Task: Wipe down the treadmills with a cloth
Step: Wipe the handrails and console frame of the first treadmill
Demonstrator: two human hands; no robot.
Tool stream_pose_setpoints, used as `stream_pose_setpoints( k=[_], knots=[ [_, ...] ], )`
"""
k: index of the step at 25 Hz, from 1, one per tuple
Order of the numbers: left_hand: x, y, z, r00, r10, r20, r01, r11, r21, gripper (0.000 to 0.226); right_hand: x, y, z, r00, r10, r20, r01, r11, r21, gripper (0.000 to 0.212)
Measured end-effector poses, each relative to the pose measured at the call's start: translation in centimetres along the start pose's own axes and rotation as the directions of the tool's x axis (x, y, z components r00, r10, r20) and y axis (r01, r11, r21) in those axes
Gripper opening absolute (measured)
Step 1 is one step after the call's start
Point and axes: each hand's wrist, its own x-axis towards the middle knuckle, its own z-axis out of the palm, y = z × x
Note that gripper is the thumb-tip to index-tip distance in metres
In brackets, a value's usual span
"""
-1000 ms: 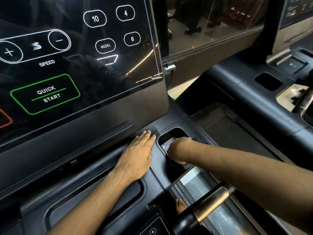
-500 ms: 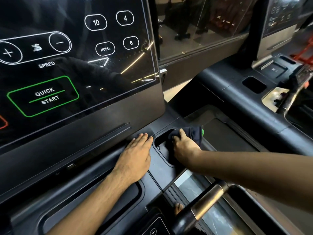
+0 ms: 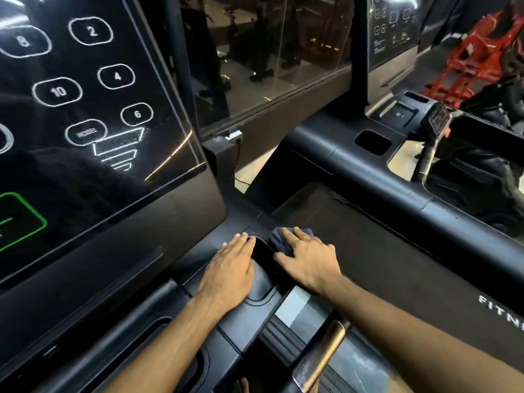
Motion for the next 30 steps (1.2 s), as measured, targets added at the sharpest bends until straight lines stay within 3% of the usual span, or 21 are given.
stream_pose_setpoints(
  k=[3, 8, 9, 12, 13, 16, 18, 19, 20, 22, 24, 26, 27, 28, 30],
  knots=[
    [1.9, 0.5, 0.7, 0.999, -0.013, 0.045, 0.011, 0.999, 0.044, 0.055, 1.3, 1.4, 0.6, 0.999, -0.025, 0.030, 0.022, 0.995, 0.098, 0.069],
    [3.4, 1.5, 1.0, 0.995, -0.082, 0.050, 0.077, 0.992, 0.098, 0.060, 5.5, 1.3, 1.5, 0.945, -0.327, 0.026, 0.323, 0.941, 0.106, 0.063],
    [3.7, 1.5, 0.9, 0.994, -0.103, 0.045, 0.098, 0.989, 0.111, 0.061, 7.3, 1.5, 1.2, 0.953, -0.295, 0.070, 0.284, 0.949, 0.135, 0.060],
    [4.3, 2.1, 0.7, 0.988, -0.139, 0.063, 0.126, 0.977, 0.173, 0.060, 11.1, 2.4, 1.4, 0.991, 0.032, 0.127, -0.056, 0.979, 0.194, 0.052],
    [4.4, 2.4, 0.6, 0.986, -0.152, 0.067, 0.138, 0.973, 0.183, 0.060, 10.5, 2.1, 2.0, 0.995, 0.041, 0.095, -0.058, 0.981, 0.184, 0.053],
    [5.6, 2.5, 0.4, 0.981, -0.182, 0.061, 0.168, 0.968, 0.184, 0.059, 9.1, 0.9, 2.1, 0.959, -0.278, -0.047, 0.282, 0.936, 0.213, 0.059],
    [6.1, 2.4, 0.7, 0.980, -0.183, 0.073, 0.166, 0.966, 0.199, 0.059, 11.5, 2.2, 0.2, 0.984, -0.128, 0.120, 0.078, 0.931, 0.357, 0.055],
    [6.1, 2.5, 0.9, 0.980, -0.182, 0.083, 0.161, 0.964, 0.211, 0.059, 11.3, 2.8, -0.5, 0.979, 0.000, 0.204, -0.064, 0.949, 0.308, 0.050],
    [6.0, 2.6, 1.2, 0.979, -0.181, 0.092, 0.157, 0.963, 0.219, 0.059, 10.3, 3.2, -0.2, 0.978, 0.046, 0.206, -0.089, 0.975, 0.204, 0.047],
    [5.9, 3.0, 1.6, 0.981, -0.163, 0.109, 0.134, 0.963, 0.235, 0.058, 5.6, 2.9, 1.1, 0.999, -0.035, 0.015, 0.034, 0.996, 0.077, 0.050],
    [6.3, 3.5, 2.0, 0.986, -0.121, 0.119, 0.087, 0.963, 0.256, 0.059, 4.6, 3.9, 1.9, 0.989, -0.144, -0.011, 0.145, 0.983, 0.114, 0.056],
    [6.4, 4.0, 2.4, 0.987, -0.098, 0.130, 0.061, 0.963, 0.263, 0.058, 7.8, 6.9, 1.8, 0.990, 0.040, 0.132, -0.072, 0.966, 0.249, 0.050],
    [6.4, 4.1, 2.5, 0.986, -0.096, 0.133, 0.058, 0.963, 0.264, 0.058, 8.2, 7.7, 1.4, 0.970, 0.115, 0.213, -0.163, 0.961, 0.223, 0.045],
    [6.3, 4.3, 2.5, 0.985, -0.100, 0.140, 0.060, 0.963, 0.264, 0.058, 7.5, 8.0, 1.8, 0.978, 0.113, 0.176, -0.132, 0.986, 0.104, 0.042],
    [6.3, 4.3, 2.3, 0.984, -0.106, 0.143, 0.065, 0.962, 0.265, 0.057, 3.9, 6.2, 2.5, 0.998, -0.053, 0.034, 0.055, 0.997, -0.057, 0.048]
  ],
)
